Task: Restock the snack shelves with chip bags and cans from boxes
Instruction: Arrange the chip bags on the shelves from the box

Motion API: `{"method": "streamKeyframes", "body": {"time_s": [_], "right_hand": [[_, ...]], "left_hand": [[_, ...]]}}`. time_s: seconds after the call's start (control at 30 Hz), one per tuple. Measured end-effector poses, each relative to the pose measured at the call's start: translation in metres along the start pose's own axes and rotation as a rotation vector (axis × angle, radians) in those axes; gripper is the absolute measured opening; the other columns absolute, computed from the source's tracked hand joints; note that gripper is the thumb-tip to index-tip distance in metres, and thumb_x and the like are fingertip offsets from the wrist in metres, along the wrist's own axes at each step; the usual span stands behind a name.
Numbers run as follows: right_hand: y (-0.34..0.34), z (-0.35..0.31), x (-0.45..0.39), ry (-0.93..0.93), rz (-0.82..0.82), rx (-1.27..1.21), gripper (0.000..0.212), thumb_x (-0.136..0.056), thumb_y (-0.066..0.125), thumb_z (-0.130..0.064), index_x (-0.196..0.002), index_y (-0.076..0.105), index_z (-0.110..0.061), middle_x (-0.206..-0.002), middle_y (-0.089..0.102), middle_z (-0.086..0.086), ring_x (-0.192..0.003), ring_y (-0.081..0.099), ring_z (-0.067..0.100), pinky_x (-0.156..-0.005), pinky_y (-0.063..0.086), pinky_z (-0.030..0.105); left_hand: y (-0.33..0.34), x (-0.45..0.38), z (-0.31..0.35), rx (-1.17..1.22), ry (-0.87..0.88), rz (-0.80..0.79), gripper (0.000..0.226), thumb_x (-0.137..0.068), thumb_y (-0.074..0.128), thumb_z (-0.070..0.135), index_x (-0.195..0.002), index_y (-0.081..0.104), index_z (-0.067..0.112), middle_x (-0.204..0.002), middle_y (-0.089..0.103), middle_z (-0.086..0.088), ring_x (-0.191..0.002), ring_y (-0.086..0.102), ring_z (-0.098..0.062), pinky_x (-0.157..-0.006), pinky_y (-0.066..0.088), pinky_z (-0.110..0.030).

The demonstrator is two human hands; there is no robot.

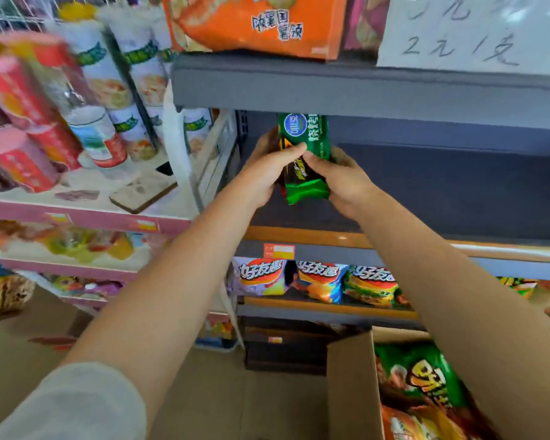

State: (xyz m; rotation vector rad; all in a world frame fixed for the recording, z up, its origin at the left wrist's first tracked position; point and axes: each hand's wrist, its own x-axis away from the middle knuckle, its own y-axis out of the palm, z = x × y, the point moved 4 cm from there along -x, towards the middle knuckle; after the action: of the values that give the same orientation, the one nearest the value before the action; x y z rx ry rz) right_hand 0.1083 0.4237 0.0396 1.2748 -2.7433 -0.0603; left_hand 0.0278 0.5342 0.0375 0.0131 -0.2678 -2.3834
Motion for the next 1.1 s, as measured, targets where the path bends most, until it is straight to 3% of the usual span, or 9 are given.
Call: {"method": "streamKeyframes", "body": {"time_s": [0.07,0.13,0.23,0.4,0.57,0.77,0.87,0.93,1.1], "right_hand": [[0.004,0.001,-0.024,-0.054,0.036,0.06,0.048,-0.086,0.07,-0.017,-0.131,0.055,-0.009,-0.123,0.066,0.019,-0.11,0.065,0.031,-0.098,0.052,0.05],[0.004,0.005,-0.04,-0.094,0.055,0.096,0.06,-0.079,0.069,-0.017,-0.135,0.051,-0.008,-0.126,0.065,0.017,-0.111,0.065,0.027,-0.098,0.053,0.043],[0.003,0.011,-0.054,-0.112,0.079,0.16,0.057,-0.078,0.069,-0.017,-0.132,0.051,-0.012,-0.12,0.067,0.008,-0.105,0.066,0.017,-0.092,0.054,0.03],[0.003,0.013,-0.072,-0.155,0.098,0.277,0.057,-0.072,0.076,-0.037,-0.126,0.057,-0.028,-0.12,0.071,-0.001,-0.113,0.066,0.015,-0.102,0.052,0.041],[0.003,0.011,-0.074,-0.164,0.079,0.366,0.044,-0.085,0.073,-0.026,-0.127,0.058,-0.026,-0.118,0.071,-0.005,-0.112,0.066,0.01,-0.104,0.05,0.04],[-0.014,-0.002,-0.032,-0.091,0.129,0.353,0.084,-0.08,0.075,-0.03,-0.153,0.035,-0.018,-0.142,0.056,0.008,-0.127,0.056,0.011,-0.11,0.045,0.034],[-0.04,-0.017,0.049,-0.182,0.234,0.299,0.054,-0.094,0.068,-0.016,-0.144,0.047,-0.016,-0.131,0.063,0.007,-0.109,0.064,0.005,-0.096,0.051,0.021],[-0.065,-0.02,0.118,-0.254,0.285,0.288,0.033,-0.097,0.063,-0.015,-0.13,0.058,-0.018,-0.114,0.071,0.002,-0.101,0.069,0.01,-0.089,0.056,0.026],[-0.172,0.028,0.254,-0.137,0.485,0.375,0.011,-0.098,0.06,-0.016,-0.098,0.071,-0.021,-0.088,0.073,-0.003,-0.084,0.07,0.014,-0.075,0.057,0.03]], "left_hand": [[-0.003,-0.024,-0.002,-0.051,0.043,-0.024,0.064,-0.075,0.076,0.009,-0.133,0.05,0.003,-0.122,0.068,-0.015,-0.11,0.067,-0.028,-0.097,0.053,-0.043],[-0.004,-0.04,-0.004,-0.142,0.088,-0.01,0.065,-0.069,0.074,0.018,-0.129,0.052,0.008,-0.122,0.068,-0.012,-0.112,0.065,-0.025,-0.103,0.05,-0.041],[-0.004,-0.055,-0.012,-0.258,0.154,-0.038,0.073,-0.071,0.072,0.022,-0.139,0.048,0.011,-0.122,0.068,-0.003,-0.11,0.065,-0.014,-0.104,0.049,-0.035],[-0.018,-0.076,-0.012,-0.426,0.204,-0.061,0.074,-0.087,0.072,0.018,-0.152,0.036,0.022,-0.135,0.061,0.006,-0.122,0.057,-0.007,-0.108,0.043,-0.025],[-0.028,-0.072,-0.015,-0.569,0.164,-0.002,0.058,-0.092,0.068,0.035,-0.145,0.046,0.026,-0.128,0.063,0.012,-0.113,0.057,-0.001,-0.089,0.043,-0.007],[-0.023,-0.017,0.008,-0.838,0.09,0.028,0.06,-0.069,0.061,0.049,-0.123,0.055,0.022,-0.114,0.066,0.002,-0.107,0.062,-0.02,-0.094,0.049,-0.037],[0.001,0.052,0.017,-0.775,0.287,0.17,0.041,-0.08,0.063,0.038,-0.119,0.058,0.024,-0.104,0.064,0.002,-0.092,0.062,-0.012,-0.085,0.052,-0.032],[0.037,0.102,0.015,-0.672,0.442,0.184,0.025,-0.086,0.064,0.027,-0.11,0.062,0.023,-0.091,0.063,0.005,-0.079,0.059,-0.008,-0.074,0.051,-0.026],[0.158,0.195,-0.044,-0.687,0.4,-0.083,0.009,-0.092,0.06,0.024,-0.098,0.067,0.025,-0.081,0.064,0.013,-0.077,0.06,-0.005,-0.064,0.045,-0.017]]}}
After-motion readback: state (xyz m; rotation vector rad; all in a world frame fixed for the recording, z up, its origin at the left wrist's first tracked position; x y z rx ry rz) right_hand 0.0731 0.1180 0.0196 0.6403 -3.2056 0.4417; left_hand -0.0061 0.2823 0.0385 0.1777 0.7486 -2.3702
